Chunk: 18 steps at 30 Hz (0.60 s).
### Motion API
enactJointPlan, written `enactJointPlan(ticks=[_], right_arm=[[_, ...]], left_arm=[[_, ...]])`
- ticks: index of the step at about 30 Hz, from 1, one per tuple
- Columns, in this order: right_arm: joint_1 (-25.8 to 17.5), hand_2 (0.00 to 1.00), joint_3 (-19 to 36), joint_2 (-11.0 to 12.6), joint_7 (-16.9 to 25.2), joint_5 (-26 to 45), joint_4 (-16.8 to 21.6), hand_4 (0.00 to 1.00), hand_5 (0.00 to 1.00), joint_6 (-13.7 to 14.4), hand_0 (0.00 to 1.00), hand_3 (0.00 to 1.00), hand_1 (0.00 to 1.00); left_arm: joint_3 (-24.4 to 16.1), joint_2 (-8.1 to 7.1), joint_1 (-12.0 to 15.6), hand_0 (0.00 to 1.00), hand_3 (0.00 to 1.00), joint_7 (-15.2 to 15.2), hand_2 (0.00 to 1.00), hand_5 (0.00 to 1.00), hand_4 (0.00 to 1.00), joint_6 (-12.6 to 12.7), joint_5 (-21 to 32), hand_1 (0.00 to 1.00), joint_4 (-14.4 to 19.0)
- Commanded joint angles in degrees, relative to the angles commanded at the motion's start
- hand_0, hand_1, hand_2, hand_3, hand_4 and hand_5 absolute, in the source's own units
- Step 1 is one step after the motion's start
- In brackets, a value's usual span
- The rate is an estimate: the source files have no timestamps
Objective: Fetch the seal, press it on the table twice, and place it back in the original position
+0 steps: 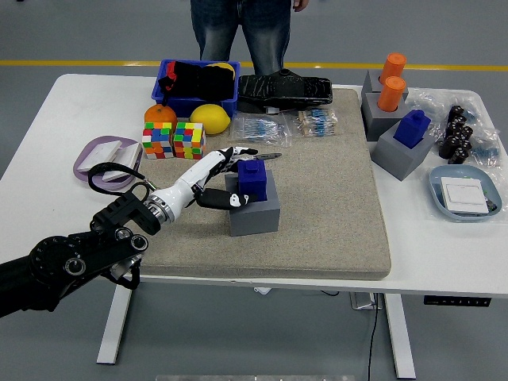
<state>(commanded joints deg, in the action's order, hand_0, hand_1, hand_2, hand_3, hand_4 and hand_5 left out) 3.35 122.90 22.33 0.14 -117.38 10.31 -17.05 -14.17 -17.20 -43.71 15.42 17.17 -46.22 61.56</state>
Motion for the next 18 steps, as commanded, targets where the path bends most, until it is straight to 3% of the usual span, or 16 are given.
enactJointPlan(ticks=[11, 12, 17, 18], right_arm=[[-0.13, 0.774, 0.10, -0.12, -0.10, -0.08, 0.00, 0.899, 0.622, 0.06, 0.886, 0.771, 0.782], [-0.12, 0.774, 0.17, -0.14, -0.10, -0.08, 0.00, 0.899, 0.622, 0.07, 0.886, 0.770, 0.782], [-0.08, 0.774, -0.01, -0.15, -0.11, -0.05, 0.00, 0.899, 0.622, 0.06, 0.886, 0.770, 0.782], [-0.08, 0.774, -0.10, -0.15, -0.10, -0.06, 0.00, 0.899, 0.622, 0.07, 0.886, 0.770, 0.782]], left_arm=[[-1.15, -0.18, 0.13, 0.834, 0.922, -1.16, 0.855, 0.092, 0.969, -3.05, 0.16, 0.882, -0.22], [-1.34, -0.21, 0.14, 0.923, 0.975, -1.28, 0.967, 0.308, 0.998, -3.47, 0.29, 0.983, -0.27], [-2.38, -0.38, 0.26, 0.923, 0.975, -1.56, 0.967, 0.308, 0.998, -5.28, 0.96, 0.983, -0.37], [-2.74, -0.45, 0.34, 0.990, 0.998, -1.73, 0.998, 0.421, 0.998, -5.87, 1.24, 0.998, -0.35]])
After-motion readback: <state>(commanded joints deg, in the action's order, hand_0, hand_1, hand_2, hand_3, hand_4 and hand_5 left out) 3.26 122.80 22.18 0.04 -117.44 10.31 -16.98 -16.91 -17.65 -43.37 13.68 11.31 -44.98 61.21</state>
